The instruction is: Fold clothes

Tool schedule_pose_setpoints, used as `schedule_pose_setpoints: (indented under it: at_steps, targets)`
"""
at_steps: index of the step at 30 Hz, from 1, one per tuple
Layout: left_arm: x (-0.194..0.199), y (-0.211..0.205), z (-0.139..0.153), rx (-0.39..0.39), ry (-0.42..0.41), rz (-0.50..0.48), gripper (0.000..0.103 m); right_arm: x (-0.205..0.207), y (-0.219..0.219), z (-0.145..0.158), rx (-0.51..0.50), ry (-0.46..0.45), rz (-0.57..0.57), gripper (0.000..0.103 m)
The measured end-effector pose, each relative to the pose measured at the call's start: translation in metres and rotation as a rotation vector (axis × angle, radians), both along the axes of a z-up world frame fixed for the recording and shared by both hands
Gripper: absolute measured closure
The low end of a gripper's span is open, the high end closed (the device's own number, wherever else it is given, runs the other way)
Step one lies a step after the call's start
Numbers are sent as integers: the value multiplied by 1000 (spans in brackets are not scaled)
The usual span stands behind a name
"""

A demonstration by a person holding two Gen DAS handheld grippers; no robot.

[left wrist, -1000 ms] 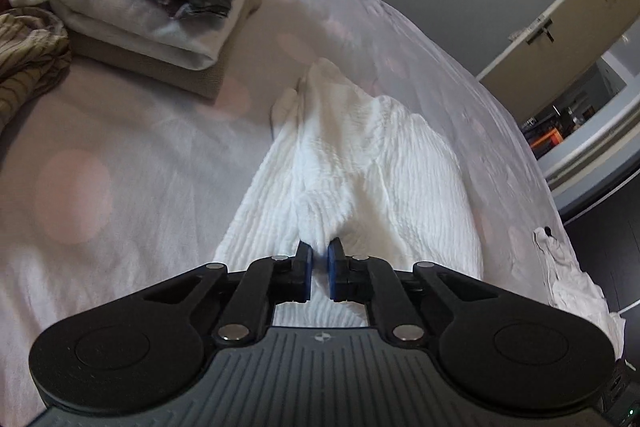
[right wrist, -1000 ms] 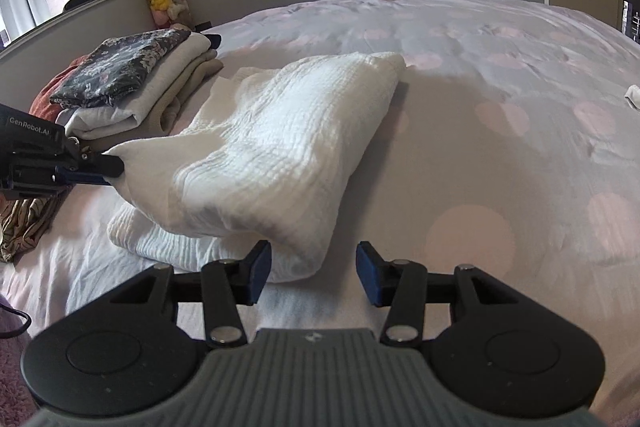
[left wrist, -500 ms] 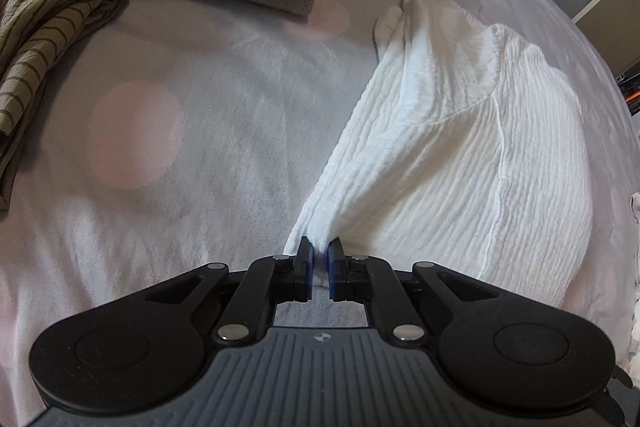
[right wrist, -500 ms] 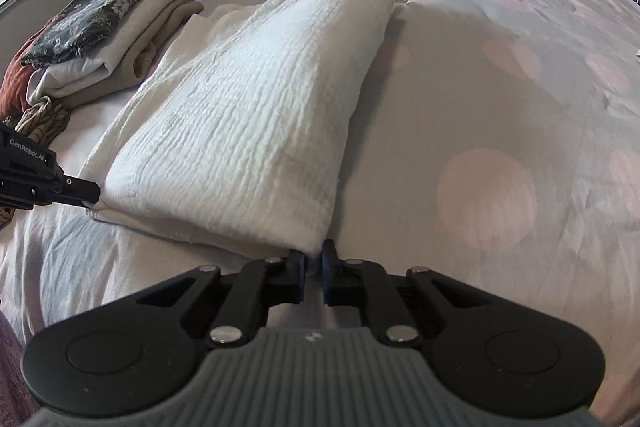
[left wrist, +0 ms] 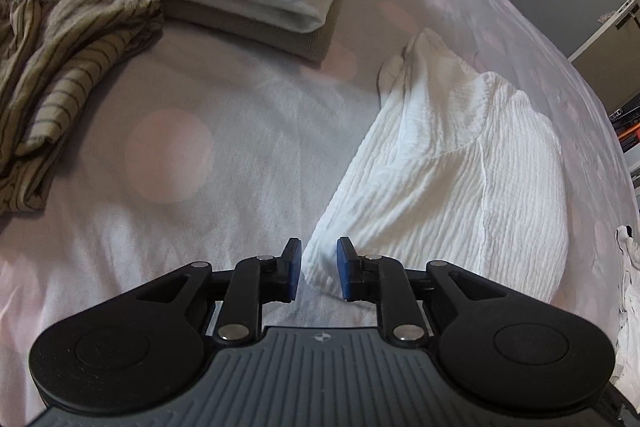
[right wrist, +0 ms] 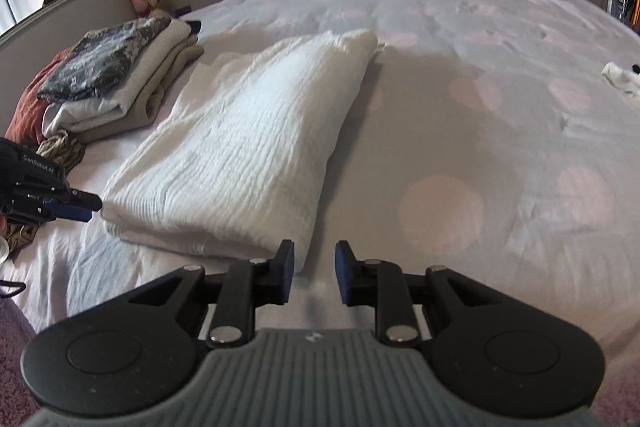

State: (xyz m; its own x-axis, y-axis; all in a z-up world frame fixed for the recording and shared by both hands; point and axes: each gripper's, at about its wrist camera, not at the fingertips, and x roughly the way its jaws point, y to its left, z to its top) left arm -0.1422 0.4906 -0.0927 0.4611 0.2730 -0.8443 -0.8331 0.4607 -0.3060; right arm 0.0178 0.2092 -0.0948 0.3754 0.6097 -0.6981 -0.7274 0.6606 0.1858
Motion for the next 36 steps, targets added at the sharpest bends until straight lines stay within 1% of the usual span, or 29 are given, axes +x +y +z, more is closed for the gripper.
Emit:
schedule_pose_setpoints:
  at_steps: [1,3,6,8,11,13,15,18,20,24,27,31,33,34,35,36]
  targets:
    - [3,-2,6,38,-11,-16,87,4,0,4,17,-21,-15,77]
    - [13,-4,18,114,-31,-54,87,14,3,10,49,-52,-35,84]
    - [47,-2,32,211,-48,-127,87,34,21,19,77,-88,-40,84]
    - [69,2,36,238,-64,-170,87,46,36,25,100,-113,-31,84]
    - [98,8,30,267,-86,-220,87,58,60,34,145,-166,6,84]
    - [117,11,26,287,-101,-254,87,63,76,33,164,-203,39,84]
    - [131,14,13,293,-87,-267,87,68,92,25,158,-223,53,85]
    - [142,18,-12,290,-31,-273,90,80,105,1,130,-184,41,89]
    - [145,21,-28,283,18,-286,91,86,112,-16,114,-154,32,90]
    - [142,30,-47,236,64,-286,96,89,120,-39,90,-135,47,90]
    - [139,36,-52,223,73,-283,102,86,122,-49,78,-148,68,90]
    - [137,36,-53,222,76,-286,103,75,128,-59,35,-250,116,90]
    - [134,34,-51,238,69,-294,103,74,129,-56,30,-255,118,90]
    - [132,32,-49,251,59,-294,103,76,127,-53,38,-243,115,90]
    - [128,31,-44,270,40,-285,103,78,125,-51,46,-231,112,89]
    - [123,30,-40,290,21,-276,100,80,122,-46,60,-218,105,89]
